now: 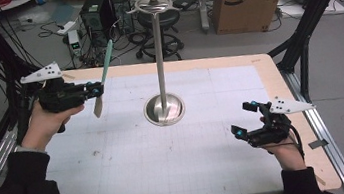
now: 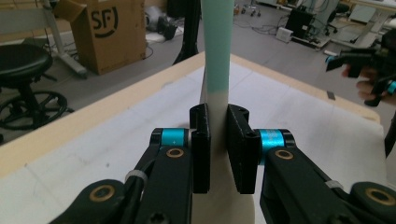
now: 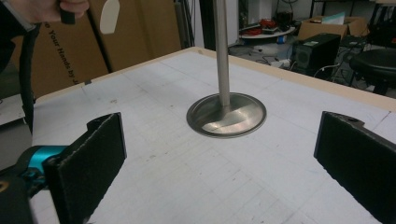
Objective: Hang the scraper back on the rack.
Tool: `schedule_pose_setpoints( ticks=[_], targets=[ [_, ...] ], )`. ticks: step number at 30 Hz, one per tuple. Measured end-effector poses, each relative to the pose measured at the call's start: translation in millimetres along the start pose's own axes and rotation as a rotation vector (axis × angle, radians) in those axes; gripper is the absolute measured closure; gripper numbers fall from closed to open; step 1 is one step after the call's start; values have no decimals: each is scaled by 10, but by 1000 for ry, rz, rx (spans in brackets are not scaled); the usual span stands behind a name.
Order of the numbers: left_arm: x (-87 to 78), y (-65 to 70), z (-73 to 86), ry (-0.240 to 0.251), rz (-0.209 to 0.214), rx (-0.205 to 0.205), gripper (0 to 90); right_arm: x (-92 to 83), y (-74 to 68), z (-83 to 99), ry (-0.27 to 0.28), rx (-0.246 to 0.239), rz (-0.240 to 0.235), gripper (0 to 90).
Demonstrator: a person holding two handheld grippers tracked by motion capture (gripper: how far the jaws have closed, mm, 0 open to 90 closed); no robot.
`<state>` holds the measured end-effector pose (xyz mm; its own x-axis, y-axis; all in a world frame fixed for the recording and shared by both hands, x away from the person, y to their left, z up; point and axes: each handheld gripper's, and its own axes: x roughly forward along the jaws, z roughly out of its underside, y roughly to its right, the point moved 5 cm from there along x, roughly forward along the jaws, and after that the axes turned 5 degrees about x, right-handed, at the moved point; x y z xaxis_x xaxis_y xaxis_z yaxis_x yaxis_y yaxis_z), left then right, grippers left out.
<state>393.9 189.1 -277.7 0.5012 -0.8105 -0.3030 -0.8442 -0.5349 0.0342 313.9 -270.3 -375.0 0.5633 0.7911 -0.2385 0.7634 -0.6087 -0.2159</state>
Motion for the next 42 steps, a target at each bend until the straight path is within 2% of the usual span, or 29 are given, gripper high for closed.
schedule_pose_setpoints(
  ticks=[3,8,13,16,22,30,35,42],
  targets=[
    [109,39,-145,-4,4,10,802,-12,-7,-8,4,-1,-1,13],
    [240,88,-376,56,11,17,802,-26,-17,-15,9,-1,-3,12],
    [275,133,-503,84,10,40,802,-41,-20,-19,14,0,-4,12],
    [247,137,-528,105,14,39,802,-50,-21,-21,16,-1,-4,12],
    [207,114,-539,106,-2,42,802,-36,-19,-18,12,-3,-3,12],
    [298,140,-552,86,-3,58,802,-31,-18,-19,13,-2,-6,12],
    [347,116,-539,72,-12,56,802,-46,-16,-20,17,-1,-4,12],
    [436,149,-526,61,-14,60,800,-42,-24,-20,13,-2,-6,12]
  ],
)
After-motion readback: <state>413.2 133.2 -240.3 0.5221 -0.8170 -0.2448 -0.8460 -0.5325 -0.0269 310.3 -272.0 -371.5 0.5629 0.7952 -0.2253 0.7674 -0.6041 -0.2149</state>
